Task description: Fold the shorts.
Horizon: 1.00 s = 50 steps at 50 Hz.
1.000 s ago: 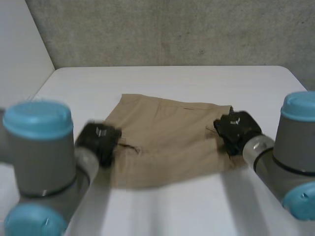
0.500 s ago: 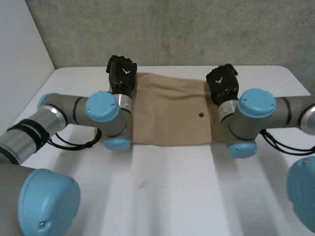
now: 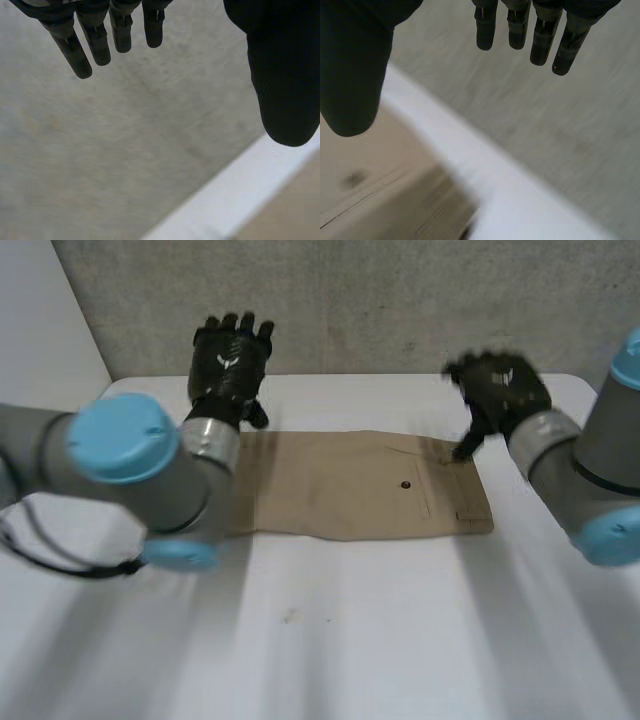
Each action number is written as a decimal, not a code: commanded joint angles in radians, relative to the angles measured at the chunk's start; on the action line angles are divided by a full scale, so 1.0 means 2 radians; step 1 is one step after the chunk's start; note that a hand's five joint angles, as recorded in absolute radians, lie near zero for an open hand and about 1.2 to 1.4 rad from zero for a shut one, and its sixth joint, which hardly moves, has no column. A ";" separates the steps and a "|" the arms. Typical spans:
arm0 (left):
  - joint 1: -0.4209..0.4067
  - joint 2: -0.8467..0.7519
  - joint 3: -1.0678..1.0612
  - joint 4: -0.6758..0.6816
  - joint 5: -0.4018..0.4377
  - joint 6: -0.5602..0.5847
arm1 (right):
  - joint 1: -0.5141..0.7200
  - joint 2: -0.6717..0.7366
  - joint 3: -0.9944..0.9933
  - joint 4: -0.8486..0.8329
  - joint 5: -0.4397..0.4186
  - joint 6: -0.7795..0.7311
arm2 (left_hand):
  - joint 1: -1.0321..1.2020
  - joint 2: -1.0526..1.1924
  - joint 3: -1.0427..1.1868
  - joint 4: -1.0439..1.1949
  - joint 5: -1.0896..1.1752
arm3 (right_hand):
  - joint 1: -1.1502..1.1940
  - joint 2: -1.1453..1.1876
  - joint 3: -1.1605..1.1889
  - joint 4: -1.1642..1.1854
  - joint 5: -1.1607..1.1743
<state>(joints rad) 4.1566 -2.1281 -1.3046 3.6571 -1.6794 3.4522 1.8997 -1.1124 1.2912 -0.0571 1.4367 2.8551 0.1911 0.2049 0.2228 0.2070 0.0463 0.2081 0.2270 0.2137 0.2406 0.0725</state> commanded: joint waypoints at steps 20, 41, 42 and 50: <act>0.041 0.090 -0.197 -0.094 0.001 -0.090 | -0.041 0.098 0.112 -0.112 -0.018 0.006 | -0.006 -0.013 -0.022 -0.014 -0.021 | 0.249 0.240 0.246 0.233 0.230; 0.035 0.147 -0.181 -0.098 0.008 -0.086 | -0.113 0.031 0.110 -0.110 0.064 -0.251 | -0.008 -0.015 -0.024 -0.016 -0.023 | 0.594 0.585 0.591 0.578 0.575; 0.034 0.148 -0.169 -0.101 0.007 -0.086 | -0.113 0.029 0.103 -0.113 0.063 -0.278 | -0.008 -0.015 -0.024 -0.016 -0.023 | 0.594 0.585 0.591 0.578 0.575; 0.000 0.139 -0.086 -0.120 0.008 -0.086 | -0.004 0.028 0.050 -0.116 0.023 -0.299 | -0.008 -0.015 -0.024 -0.016 -0.023 | 0.594 0.585 0.591 0.578 0.575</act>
<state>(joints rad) 4.2103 -1.8320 -1.6073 3.4456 -1.6659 3.2802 1.7035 -1.0581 1.4770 -0.2810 1.5599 2.2864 0.1911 0.2049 0.2227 0.2070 0.0463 0.9682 1.1798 1.1647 1.1917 0.9544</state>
